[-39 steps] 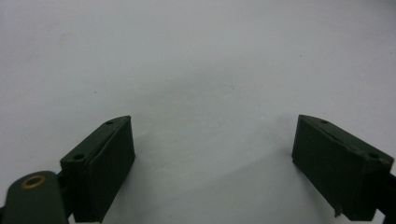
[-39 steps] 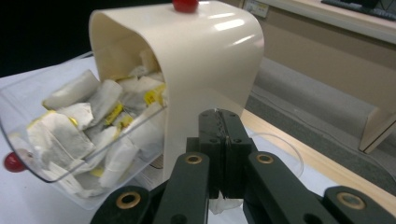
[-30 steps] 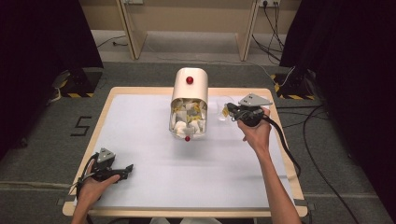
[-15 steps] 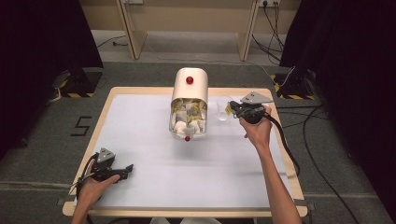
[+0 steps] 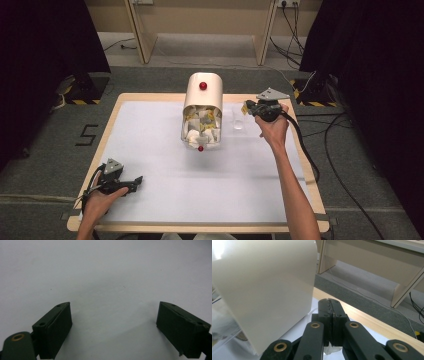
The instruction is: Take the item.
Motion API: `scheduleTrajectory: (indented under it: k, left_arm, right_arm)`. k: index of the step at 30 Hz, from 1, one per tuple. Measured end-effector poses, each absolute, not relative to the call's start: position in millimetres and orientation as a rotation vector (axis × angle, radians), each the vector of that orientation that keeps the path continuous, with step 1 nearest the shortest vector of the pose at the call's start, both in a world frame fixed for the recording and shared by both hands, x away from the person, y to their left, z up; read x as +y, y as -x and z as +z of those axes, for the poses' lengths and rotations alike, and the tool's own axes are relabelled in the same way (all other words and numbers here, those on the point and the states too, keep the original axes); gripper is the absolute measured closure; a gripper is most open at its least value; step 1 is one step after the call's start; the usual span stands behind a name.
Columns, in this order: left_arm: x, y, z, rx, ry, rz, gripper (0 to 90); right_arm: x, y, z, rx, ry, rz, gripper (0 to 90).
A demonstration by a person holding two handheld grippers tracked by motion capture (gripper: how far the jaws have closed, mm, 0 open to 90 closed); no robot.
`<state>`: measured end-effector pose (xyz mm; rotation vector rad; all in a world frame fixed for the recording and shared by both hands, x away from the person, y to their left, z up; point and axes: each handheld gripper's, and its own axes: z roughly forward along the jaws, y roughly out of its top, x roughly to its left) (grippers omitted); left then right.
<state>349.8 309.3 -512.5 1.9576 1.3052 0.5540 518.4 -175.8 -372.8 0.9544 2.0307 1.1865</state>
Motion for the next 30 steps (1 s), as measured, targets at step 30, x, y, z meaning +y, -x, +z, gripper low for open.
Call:
scheduleTrajectory:
  k: [30]
  left_arm:
    - [309.3,-349.8,-512.6,1.305,-1.957,0.554,11.9]
  right_arm:
    - [-160.2,-565.2,-402.1,2.049,-1.010,1.093,89.2]
